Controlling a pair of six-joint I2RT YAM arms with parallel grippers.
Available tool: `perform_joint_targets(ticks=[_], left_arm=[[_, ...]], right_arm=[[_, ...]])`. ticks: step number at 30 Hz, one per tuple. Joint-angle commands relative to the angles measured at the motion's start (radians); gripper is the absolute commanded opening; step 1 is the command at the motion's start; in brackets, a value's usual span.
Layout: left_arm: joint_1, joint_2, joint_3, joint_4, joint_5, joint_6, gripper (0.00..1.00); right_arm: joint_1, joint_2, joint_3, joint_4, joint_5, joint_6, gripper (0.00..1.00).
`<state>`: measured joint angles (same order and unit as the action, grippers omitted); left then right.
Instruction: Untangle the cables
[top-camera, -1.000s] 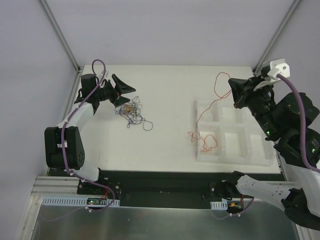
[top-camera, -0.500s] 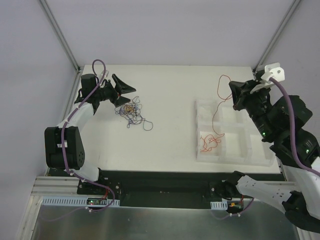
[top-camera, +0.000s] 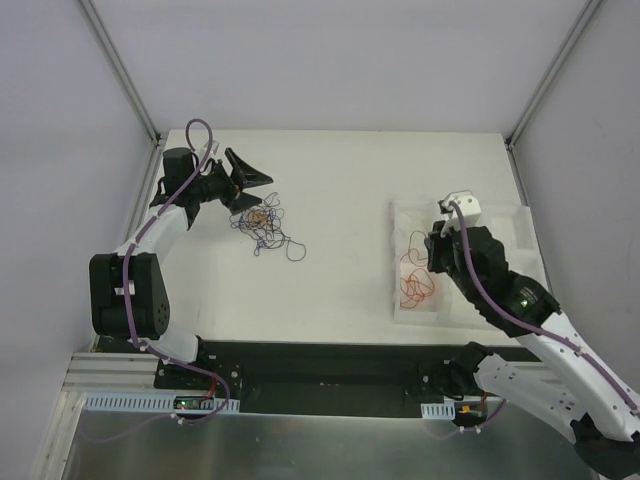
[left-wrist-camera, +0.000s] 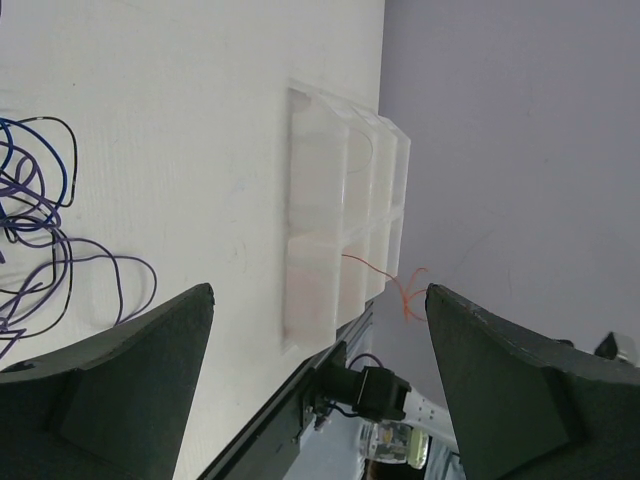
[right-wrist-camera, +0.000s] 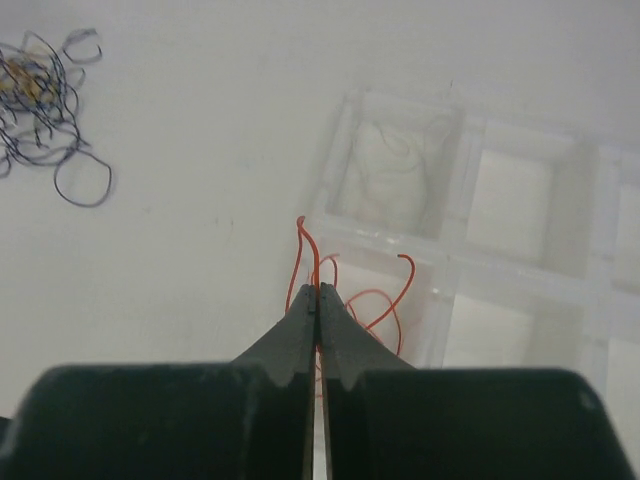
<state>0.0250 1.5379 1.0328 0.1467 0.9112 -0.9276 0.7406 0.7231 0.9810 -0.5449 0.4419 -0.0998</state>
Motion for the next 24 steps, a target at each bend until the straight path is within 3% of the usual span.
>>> perform_joint_targets(ticks=[1, 6, 13, 24], left_arm=[[-0.013, -0.009, -0.008, 0.053, 0.031, -0.002, 0.86], [-0.017, -0.007, -0.008, 0.054, 0.032, -0.005, 0.86], [-0.02, -0.01, -0.01, 0.062, 0.034, -0.007, 0.86], [-0.022, -0.005, -0.011, 0.07, 0.037, -0.007, 0.86]], right_arm=[[-0.017, -0.019, -0.122, -0.021, -0.028, 0.184, 0.0], [-0.098, 0.01, -0.203, -0.063, -0.066, 0.317, 0.0], [-0.245, 0.165, -0.28, 0.006, -0.308, 0.365, 0.0], [-0.279, 0.374, -0.268, 0.076, -0.273, 0.301, 0.04]])
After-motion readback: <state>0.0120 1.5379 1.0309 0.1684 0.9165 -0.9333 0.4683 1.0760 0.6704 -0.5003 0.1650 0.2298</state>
